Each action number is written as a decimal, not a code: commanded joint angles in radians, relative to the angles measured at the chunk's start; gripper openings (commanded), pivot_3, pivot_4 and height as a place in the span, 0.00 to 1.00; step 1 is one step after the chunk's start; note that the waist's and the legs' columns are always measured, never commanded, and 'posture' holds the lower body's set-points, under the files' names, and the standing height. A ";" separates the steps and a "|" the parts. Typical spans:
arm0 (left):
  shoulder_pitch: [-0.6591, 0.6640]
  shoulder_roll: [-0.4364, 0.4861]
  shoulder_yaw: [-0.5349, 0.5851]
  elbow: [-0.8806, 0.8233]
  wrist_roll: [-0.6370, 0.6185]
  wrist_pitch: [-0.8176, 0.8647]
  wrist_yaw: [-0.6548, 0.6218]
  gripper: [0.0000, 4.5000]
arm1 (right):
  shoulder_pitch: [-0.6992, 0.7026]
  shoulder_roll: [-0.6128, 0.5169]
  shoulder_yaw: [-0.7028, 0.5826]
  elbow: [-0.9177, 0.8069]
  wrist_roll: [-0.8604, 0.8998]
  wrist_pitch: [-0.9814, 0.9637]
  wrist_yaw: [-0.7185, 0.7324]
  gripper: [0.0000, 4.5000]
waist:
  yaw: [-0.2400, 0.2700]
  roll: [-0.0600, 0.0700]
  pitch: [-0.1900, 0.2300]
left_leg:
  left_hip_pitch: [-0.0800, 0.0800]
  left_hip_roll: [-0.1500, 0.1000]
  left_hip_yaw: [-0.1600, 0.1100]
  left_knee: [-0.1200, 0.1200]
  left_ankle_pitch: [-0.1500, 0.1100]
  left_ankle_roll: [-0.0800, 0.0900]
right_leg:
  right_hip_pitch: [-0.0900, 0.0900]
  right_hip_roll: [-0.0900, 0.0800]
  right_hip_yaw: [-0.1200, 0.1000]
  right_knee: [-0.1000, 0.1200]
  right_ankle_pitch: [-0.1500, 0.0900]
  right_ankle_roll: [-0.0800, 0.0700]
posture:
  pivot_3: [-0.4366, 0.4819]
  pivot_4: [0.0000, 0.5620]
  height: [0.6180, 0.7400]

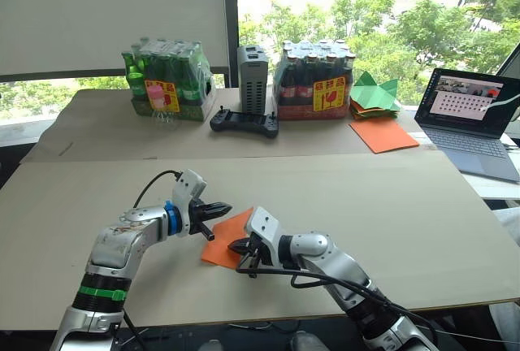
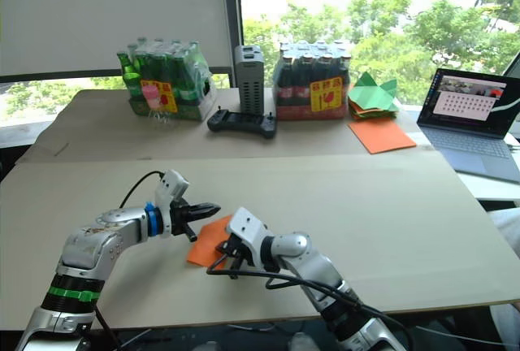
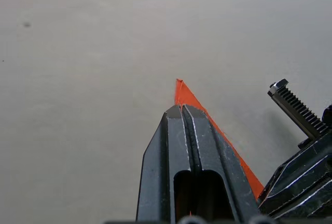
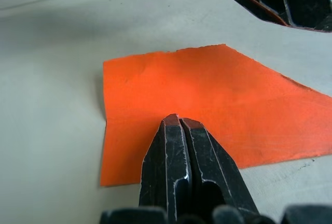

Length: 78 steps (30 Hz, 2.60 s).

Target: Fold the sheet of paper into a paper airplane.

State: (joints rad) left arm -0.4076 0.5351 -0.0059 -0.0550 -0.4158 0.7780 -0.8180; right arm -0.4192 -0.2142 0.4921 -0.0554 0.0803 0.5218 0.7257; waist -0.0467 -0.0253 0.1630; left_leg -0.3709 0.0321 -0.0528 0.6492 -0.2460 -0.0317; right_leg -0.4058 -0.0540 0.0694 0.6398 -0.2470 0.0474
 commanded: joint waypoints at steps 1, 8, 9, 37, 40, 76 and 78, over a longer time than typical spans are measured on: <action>0.005 0.018 -0.020 -0.013 0.010 -0.018 -0.011 0.01 | 0.009 -0.006 0.014 0.023 -0.017 0.008 0.001 0.00 | 0.000 0.000 0.000 | 0.000 0.000 0.000 0.000 0.000 0.000 | 0.000 0.000 0.000 0.000 0.000 0.000 | 0.48 0.27 1.00; 0.006 0.022 -0.056 0.036 0.045 -0.054 -0.018 0.01 | 0.012 -0.008 0.012 0.019 -0.017 0.011 -0.003 0.00 | 0.000 0.000 0.000 | 0.000 0.000 0.000 0.000 0.000 0.000 | 0.000 0.000 0.000 0.000 0.000 0.000 | 0.48 0.27 1.00; 0.005 0.022 -0.061 0.045 0.050 -0.060 -0.018 0.01 | 0.013 -0.008 0.012 0.019 -0.017 0.011 -0.004 0.00 | 0.000 0.000 0.000 | 0.000 0.000 0.000 0.000 0.000 0.000 | 0.000 0.000 0.000 0.000 0.000 0.000 | 0.48 0.27 1.00; -0.119 -0.056 -0.164 0.213 0.167 -0.193 -0.031 0.01 | 0.016 0.000 0.008 0.014 -0.015 0.017 -0.020 0.00 | 0.001 0.000 0.000 | 0.000 0.000 0.000 0.000 0.000 0.000 | 0.000 0.000 0.000 0.000 0.001 -0.001 | 0.48 0.27 1.00; -0.130 -0.067 -0.167 0.231 0.177 -0.203 -0.028 0.01 | 0.016 0.001 0.009 0.015 -0.015 0.017 -0.020 0.00 | 0.000 0.000 0.000 | 0.000 0.000 0.000 0.000 0.000 0.000 | 0.000 0.000 0.000 0.000 0.001 -0.001 | 0.48 0.27 1.00; -0.122 -0.125 -0.198 0.297 0.246 -0.246 -0.056 0.01 | 0.018 0.001 0.012 0.007 -0.015 0.021 -0.024 0.00 | 0.003 0.000 0.000 | 0.000 -0.001 0.000 0.000 0.000 0.000 | 0.001 0.000 0.000 0.000 0.001 -0.002 | 0.48 0.27 1.00; -0.108 -0.114 -0.193 0.284 0.245 -0.242 -0.057 0.01 | 0.019 0.000 0.013 0.006 -0.015 0.021 -0.024 0.00 | 0.000 0.000 0.000 | 0.000 0.000 0.000 0.000 0.000 0.000 | 0.000 0.000 0.000 0.000 0.001 -0.002 | 0.48 0.27 1.00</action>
State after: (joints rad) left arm -0.5447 0.4071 -0.1778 0.2305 -0.1806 0.5224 -0.8563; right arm -0.4161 -0.2061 0.4968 -0.0573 0.0794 0.5229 0.7043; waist -0.0465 -0.0254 0.1630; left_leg -0.3709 0.0317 -0.0529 0.6492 -0.2460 -0.0316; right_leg -0.4054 -0.0541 0.0694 0.6399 -0.2457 0.0451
